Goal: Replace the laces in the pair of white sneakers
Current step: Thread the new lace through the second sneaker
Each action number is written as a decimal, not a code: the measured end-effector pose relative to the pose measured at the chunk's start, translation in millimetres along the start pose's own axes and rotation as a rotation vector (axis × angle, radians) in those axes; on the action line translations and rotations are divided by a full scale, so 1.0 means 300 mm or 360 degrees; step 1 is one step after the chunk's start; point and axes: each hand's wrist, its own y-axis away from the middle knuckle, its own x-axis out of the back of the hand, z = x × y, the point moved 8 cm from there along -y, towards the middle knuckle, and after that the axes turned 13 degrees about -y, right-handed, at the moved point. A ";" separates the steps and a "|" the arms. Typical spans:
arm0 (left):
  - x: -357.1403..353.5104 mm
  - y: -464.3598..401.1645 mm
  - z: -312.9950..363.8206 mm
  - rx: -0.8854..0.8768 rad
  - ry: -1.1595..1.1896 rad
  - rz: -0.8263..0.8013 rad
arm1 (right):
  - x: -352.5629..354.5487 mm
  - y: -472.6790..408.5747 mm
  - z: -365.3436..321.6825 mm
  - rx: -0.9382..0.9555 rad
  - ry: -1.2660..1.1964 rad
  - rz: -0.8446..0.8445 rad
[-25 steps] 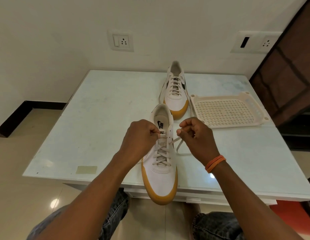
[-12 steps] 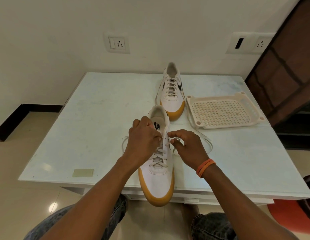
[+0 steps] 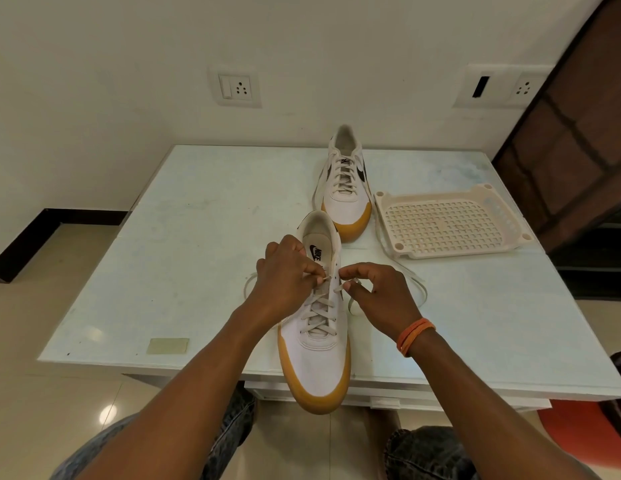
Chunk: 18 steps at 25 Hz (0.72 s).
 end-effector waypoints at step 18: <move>-0.056 0.003 0.011 0.0143 0.0297 0.0037 | -0.001 0.011 -0.007 0.0018 -0.0079 0.0059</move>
